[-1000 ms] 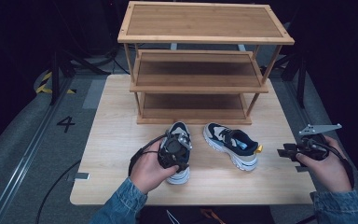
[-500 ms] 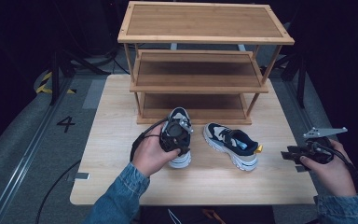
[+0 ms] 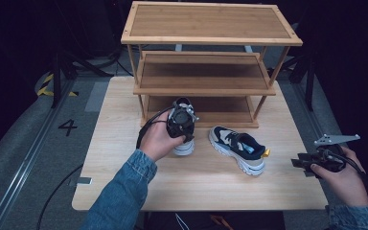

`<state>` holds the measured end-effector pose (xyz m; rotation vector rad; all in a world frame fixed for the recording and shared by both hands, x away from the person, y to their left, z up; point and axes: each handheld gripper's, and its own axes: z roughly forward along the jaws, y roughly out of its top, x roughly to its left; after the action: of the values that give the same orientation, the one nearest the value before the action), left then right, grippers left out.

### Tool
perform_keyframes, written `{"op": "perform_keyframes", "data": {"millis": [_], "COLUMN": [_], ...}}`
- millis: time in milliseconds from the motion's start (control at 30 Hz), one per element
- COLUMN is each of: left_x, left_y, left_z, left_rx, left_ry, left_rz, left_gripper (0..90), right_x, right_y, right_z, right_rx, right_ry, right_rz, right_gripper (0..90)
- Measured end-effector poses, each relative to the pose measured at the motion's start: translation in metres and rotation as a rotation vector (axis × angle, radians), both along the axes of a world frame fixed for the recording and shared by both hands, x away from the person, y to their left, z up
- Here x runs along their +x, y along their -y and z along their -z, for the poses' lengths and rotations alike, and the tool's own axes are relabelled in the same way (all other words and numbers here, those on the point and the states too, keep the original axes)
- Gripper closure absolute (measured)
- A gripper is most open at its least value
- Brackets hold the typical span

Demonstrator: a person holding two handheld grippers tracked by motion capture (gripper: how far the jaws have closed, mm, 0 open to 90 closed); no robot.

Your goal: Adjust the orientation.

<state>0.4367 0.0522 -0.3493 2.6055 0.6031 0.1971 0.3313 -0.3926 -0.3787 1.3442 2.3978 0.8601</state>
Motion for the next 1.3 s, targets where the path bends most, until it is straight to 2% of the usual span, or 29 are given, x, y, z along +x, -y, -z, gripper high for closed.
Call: {"op": "perform_keyframes", "data": {"millis": [333,500,600,733,833,933,1300], "left_x": [0.032,0.042,0.051,0.055,0.058,0.06,0.068], "left_y": [0.001,0.006,0.011,0.013,0.013,0.016,0.015], "left_z": [0.011,0.014,0.017,0.019,0.022,0.026,0.034], "left_rx": [-0.031,-0.038,-0.024,-0.029,-0.048,-0.038,-0.045], "left_ry": [0.007,-0.004,-0.009,-0.003,-0.003,-0.009,0.002], "left_rz": [-0.007,0.0,0.004,0.0,0.006,0.009,-0.004], "left_gripper": [69.5,69.5,69.5,69.5,69.4,69.3,67.4], "right_x": [-0.012,-0.015,-0.015,-0.016,-0.017,-0.016,-0.015], "right_y": [0.002,0.002,0.003,0.003,0.004,0.004,0.003], "right_z": [-0.003,-0.003,-0.003,-0.003,-0.003,-0.003,-0.002], "right_rx": [-0.007,-0.011,-0.011,-0.009,-0.004,-0.001,0.003], "right_ry": [0.015,0.013,0.014,0.014,0.013,0.014,0.016], "right_rz": [0.011,0.015,0.014,0.016,0.014,0.016,0.005], "right_gripper": [59.8,59.8,59.8,59.7,59.6,59.6,59.1]}}
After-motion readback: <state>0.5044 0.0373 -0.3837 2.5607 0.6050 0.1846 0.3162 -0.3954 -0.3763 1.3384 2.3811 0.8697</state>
